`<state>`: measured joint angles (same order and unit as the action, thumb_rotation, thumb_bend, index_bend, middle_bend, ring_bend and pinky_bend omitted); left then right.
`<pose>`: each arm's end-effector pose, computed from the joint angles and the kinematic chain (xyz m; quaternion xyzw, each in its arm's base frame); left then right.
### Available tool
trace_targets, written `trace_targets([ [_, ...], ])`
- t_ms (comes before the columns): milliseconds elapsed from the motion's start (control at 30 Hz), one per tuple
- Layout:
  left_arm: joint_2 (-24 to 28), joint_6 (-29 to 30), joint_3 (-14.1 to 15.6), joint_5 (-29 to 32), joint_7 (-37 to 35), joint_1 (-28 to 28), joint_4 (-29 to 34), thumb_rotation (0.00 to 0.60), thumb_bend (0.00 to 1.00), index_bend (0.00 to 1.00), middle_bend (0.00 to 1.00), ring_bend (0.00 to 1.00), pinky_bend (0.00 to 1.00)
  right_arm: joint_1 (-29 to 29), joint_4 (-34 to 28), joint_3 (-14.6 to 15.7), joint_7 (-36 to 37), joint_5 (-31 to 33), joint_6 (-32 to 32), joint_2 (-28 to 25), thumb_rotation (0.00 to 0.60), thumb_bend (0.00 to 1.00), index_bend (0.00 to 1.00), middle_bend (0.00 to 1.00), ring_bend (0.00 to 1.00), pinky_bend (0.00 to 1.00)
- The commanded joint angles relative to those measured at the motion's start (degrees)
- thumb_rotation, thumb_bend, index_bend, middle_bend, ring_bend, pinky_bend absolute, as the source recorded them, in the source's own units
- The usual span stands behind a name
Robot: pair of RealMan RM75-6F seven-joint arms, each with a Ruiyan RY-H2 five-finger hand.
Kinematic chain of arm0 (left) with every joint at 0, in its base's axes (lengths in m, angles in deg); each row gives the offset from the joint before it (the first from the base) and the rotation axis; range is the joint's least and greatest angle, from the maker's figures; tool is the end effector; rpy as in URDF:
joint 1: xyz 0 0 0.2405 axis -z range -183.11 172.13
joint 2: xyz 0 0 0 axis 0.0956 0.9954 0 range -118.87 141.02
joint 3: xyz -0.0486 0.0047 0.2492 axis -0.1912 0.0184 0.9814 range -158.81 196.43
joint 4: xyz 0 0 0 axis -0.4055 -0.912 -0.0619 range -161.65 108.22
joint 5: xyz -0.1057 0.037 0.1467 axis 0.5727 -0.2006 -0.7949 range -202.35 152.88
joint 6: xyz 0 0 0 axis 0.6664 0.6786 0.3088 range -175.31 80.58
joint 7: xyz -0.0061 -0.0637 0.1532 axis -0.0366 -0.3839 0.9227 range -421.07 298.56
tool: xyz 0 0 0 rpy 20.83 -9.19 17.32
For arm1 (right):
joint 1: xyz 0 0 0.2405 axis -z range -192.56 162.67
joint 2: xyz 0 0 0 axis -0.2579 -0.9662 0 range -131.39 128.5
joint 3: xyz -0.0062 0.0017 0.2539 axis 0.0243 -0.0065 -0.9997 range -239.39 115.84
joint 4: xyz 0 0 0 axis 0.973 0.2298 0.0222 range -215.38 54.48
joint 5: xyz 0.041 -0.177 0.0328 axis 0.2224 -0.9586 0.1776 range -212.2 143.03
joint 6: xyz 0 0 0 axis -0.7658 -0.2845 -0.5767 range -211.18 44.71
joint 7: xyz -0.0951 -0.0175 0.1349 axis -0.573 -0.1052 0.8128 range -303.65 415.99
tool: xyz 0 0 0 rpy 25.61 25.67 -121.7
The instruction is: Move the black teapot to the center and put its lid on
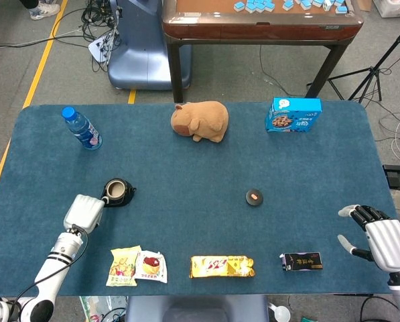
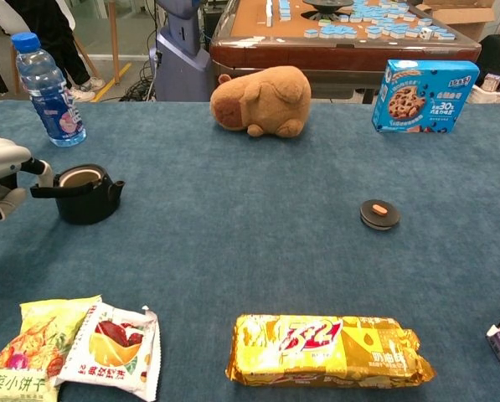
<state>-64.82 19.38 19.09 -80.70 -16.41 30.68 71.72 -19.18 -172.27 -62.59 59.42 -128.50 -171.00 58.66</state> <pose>-0.2136 0.3112 0.0612 -0.7713 -0.2794 -0.1963 0.5372 -0.2857 -0.1898 0.1952 0.6347 -0.3525 0.4051 0.5556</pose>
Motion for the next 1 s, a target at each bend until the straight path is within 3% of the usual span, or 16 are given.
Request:
trace_targets([
  [33,-0.09,0.43,0.33,-0.68,0.41,-0.28,0.46,0.6,0.65,0.37,0.89,0.73,0.82,0.02,0.01,-0.01,0.05,0.01,-0.04,-0.01,0.6,0.26,0.37,0.36,0.32,0.43],
  [267,-0.31,0.73,0.28,-2.05,-0.17,-0.77,0.86,0.6,0.65,0.35,0.89,0.73,0.82,0.03,0.0,0.03,0.04,-0.08,-0.1,-0.01,0.6,0.26,0.37,0.36,0.32,0.43],
  [500,0.27,0.87,-0.08,-3.66,-2.38,-1.48,0.75,0.6,0.65,0.13,0.89,0.73,0.82,0.03,0.01,0.05,-0.02,-0.08,-0.08,0.0,0.6,0.26,0.37,0.36,0.32,0.43],
  [633,0.91,1.1,-0.21,-4.08,-3.21,-1.98,1.35,0.6,0.64,0.07,0.86,0.71,0.82,0.07,0.01,0.06,0.02,-0.15,-0.2,0.02,0.6,0.26,0.37,0.36,0.32,0.43],
  [733,2.06,1.53,-0.43,-5.04,-4.26,-2.39,2.71,0.6,0.64,0.04,0.79,0.65,0.81,0.07,0.02,0.04,0.02,-0.07,-0.16,0.02,0.6,0.26,0.37,0.36,0.32,0.43],
  [833,3.76,2.05,-0.54,-6.31,-4.72,-2.69,4.8,0.6,0.64,0.04,0.61,0.59,0.81,0.04,-0.03,0.08,-0.06,-0.11,-0.08,0.0,0.6,0.26,0.37,0.36,0.32,0.43],
  [900,5.17,1.97,-0.55,-6.59,-4.53,-2.72,6.83,0.6,0.65,0.04,0.47,0.51,0.81,0.04,-0.02,0.07,-0.08,-0.13,-0.11,0.02,0.6,0.26,0.37,0.36,0.32,0.43],
  [1000,7.24,0.91,-0.78,-6.21,-4.73,-2.4,9.65,0.6,0.69,0.04,0.33,0.37,0.8,0.04,0.0,0.07,-0.06,-0.12,-0.1,0.03,0.6,0.26,0.37,0.36,0.32,0.43],
])
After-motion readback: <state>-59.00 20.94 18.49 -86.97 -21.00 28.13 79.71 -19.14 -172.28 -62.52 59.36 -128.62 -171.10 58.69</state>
